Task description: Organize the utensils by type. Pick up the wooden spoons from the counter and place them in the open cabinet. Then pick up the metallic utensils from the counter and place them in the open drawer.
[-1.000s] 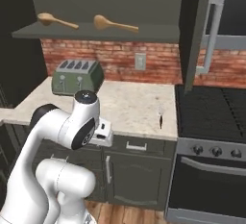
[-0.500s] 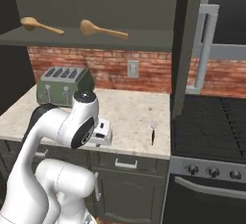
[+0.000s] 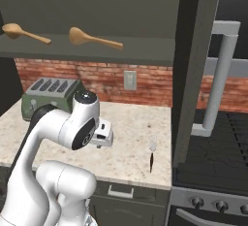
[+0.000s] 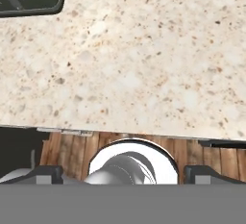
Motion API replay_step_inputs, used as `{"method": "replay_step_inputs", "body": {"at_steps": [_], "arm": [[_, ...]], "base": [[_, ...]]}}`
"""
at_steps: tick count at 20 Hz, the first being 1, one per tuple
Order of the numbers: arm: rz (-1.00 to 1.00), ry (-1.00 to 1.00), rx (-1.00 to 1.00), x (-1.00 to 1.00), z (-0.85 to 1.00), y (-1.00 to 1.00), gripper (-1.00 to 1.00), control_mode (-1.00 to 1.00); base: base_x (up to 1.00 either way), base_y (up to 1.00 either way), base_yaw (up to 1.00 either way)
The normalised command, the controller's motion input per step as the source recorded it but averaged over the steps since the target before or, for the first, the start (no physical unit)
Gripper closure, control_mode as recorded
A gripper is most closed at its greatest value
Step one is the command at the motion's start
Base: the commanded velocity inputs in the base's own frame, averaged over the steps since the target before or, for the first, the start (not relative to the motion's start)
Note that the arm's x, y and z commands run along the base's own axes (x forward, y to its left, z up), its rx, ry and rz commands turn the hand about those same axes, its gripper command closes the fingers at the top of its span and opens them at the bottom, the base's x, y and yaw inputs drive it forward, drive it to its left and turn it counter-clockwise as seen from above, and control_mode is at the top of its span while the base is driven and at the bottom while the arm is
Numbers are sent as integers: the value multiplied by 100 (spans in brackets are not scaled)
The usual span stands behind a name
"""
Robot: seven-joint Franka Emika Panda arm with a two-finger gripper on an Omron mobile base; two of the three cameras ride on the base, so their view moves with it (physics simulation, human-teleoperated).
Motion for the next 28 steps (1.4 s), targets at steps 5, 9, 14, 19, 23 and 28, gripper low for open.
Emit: {"method": "replay_step_inputs", "body": {"at_steps": [5,9,14,19,23,28], "arm": [[0,0,0,0,0,0,-100,100],[0,0,0,0,0,0,-100,100],[0,0,0,0,0,0,-100,100],[0,0,0,0,0,0,-100,100],[0,0,0,0,0,0,-100,100],[0,0,-3,0,0,-34,-100,-100]], "base": [[11,-2,0],[0,0,0],[0,0,0],[0,0,0],[0,-8,0],[0,0,0]]}}
